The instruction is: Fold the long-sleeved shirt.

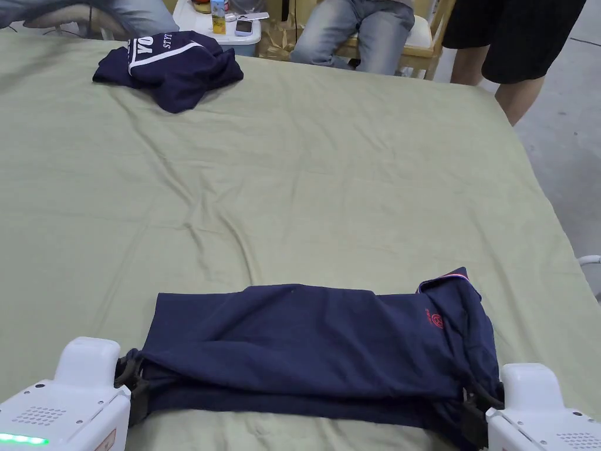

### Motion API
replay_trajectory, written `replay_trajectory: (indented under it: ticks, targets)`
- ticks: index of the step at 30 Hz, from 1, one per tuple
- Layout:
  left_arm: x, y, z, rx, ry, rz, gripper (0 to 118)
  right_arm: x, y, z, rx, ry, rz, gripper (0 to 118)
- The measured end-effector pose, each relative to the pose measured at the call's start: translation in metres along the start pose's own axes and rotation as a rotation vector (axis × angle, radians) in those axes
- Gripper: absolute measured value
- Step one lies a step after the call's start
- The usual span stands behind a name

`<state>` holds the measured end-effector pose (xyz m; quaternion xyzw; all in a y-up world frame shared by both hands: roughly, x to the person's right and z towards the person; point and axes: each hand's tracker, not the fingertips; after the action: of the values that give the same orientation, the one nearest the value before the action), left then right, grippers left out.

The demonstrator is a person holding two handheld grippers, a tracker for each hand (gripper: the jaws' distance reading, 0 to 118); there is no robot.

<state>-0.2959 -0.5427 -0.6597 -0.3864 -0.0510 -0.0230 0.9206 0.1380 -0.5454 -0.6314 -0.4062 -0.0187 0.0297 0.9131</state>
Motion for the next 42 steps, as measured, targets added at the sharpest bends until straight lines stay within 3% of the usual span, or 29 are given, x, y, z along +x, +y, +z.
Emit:
replay_trajectory:
  ticks: [6,12,14,15,16,18,20,25,26,27,28,29,30,31,34,38,42]
  targets:
    - [-0.002,-0.017,-0.003,-0.035,0.029,0.004,5,-0.003,-0.014,-0.005,-0.052,-0.009,-0.036,22]
    - [-0.003,-0.029,-0.024,-0.075,0.058,-0.039,6,-0.009,-0.025,-0.030,-0.138,-0.006,0.011,22]
    - [-0.006,-0.028,-0.023,-0.068,0.064,-0.042,12,-0.010,-0.027,-0.032,-0.123,-0.015,0.032,22]
    - [-0.004,-0.028,-0.022,-0.069,0.071,-0.040,30,-0.009,-0.026,-0.031,-0.121,-0.013,0.041,35]
    - [-0.006,-0.026,-0.019,-0.072,0.083,-0.025,51,-0.008,-0.023,-0.030,-0.126,-0.012,0.039,54]
    - [-0.011,-0.019,-0.006,-0.071,0.130,0.005,93,-0.004,-0.013,-0.016,-0.170,-0.010,-0.035,115]
    - [-0.010,-0.010,0.012,-0.008,0.120,0.032,102,0.001,-0.005,0.002,-0.131,0.058,-0.108,116]
    - [-0.006,0.017,0.058,0.050,-0.011,0.135,102,-0.014,0.023,0.058,-0.017,0.078,-0.073,116]
    - [-0.002,0.019,0.063,0.049,-0.019,0.130,101,-0.020,0.026,0.066,-0.015,0.073,-0.071,115]
    - [0.006,0.019,0.068,0.051,-0.037,0.121,91,-0.025,0.026,0.071,-0.014,0.070,-0.073,107]
    - [0.010,0.019,0.071,0.052,-0.050,0.114,71,-0.029,0.024,0.072,-0.014,0.069,-0.071,89]
    - [0.015,0.017,0.072,0.037,-0.061,0.110,34,-0.034,0.019,0.073,-0.012,0.075,-0.066,52]
    - [0.021,0.015,0.072,0.024,-0.055,0.107,0,-0.038,0.015,0.075,-0.007,0.076,-0.063,1]
    - [0.026,0.010,0.075,0.035,-0.036,0.091,0,-0.042,0.008,0.080,0.047,0.000,-0.044,1]
    - [0.033,-0.001,0.076,-0.004,-0.078,0.052,0,-0.054,-0.005,0.079,-0.008,0.153,-0.041,1]
    - [0.035,-0.017,0.066,-0.027,-0.081,0.066,0,-0.073,-0.011,0.075,-0.026,0.144,0.035,1]
    - [0.015,-0.013,0.050,-0.038,-0.090,0.124,0,-0.078,-0.010,0.066,-0.038,0.178,0.016,1]
